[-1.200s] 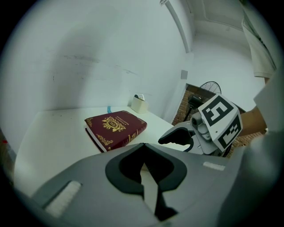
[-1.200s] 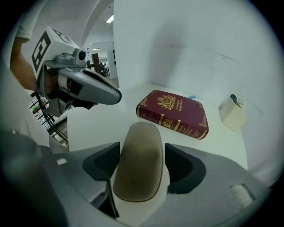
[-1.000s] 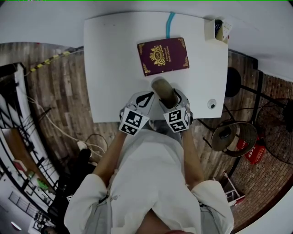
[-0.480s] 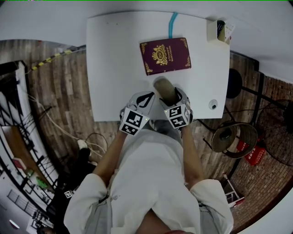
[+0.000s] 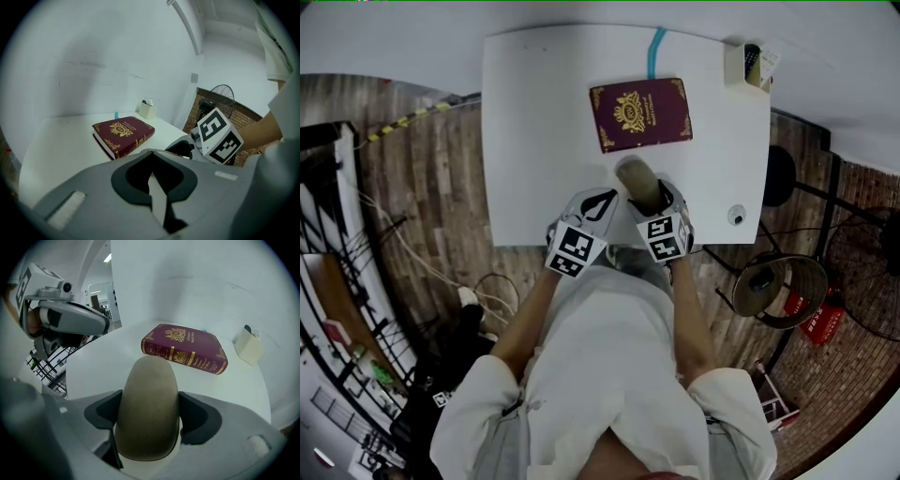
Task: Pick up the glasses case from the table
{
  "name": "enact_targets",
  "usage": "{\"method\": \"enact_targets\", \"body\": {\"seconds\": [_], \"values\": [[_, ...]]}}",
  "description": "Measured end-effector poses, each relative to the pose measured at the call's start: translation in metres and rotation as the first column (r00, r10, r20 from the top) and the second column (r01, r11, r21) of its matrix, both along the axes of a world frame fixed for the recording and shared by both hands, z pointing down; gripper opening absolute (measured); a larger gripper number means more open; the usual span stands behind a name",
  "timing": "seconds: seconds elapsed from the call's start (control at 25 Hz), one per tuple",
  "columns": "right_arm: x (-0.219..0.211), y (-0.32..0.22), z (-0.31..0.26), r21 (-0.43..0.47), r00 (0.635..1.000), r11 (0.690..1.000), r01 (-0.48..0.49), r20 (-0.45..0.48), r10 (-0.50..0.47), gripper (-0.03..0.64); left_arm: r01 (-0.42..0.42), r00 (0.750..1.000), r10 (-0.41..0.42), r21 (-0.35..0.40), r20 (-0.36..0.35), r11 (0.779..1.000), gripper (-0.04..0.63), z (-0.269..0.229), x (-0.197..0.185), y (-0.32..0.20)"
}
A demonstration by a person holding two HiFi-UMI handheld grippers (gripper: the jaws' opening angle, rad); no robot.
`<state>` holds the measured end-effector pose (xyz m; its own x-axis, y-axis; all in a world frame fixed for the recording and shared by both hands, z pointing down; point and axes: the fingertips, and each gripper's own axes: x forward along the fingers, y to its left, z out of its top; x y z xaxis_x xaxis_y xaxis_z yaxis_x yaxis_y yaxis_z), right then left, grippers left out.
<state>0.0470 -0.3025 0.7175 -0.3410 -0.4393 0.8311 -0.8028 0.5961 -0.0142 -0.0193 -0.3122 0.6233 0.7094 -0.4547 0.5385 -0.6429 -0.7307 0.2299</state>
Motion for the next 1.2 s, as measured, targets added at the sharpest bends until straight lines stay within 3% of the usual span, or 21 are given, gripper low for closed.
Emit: {"method": "enact_targets", "body": {"seconds": [0.48,0.72,1.2], "values": [[0.009,0.003,-0.014,0.049,0.999,0.998,-0.039,0.039,0.037,0.371,0.014,1.0,-0.014,0.039,0.007,0.999,0.018,-0.01,0.002,0.006],[0.015,-0.006,-0.048,0.132,0.993,0.988,-0.077,0.096,0.065,0.371,0.03,1.0,-0.031,0.081,0.002,0.996,0.018,-0.026,0.005,0.005],[0.022,-0.024,-0.168,0.394,0.975,0.911,-0.127,0.218,0.041,0.37,0.091,0.995,-0.081,0.216,-0.054,0.972,0.018,-0.087,0.007,-0.006]]}}
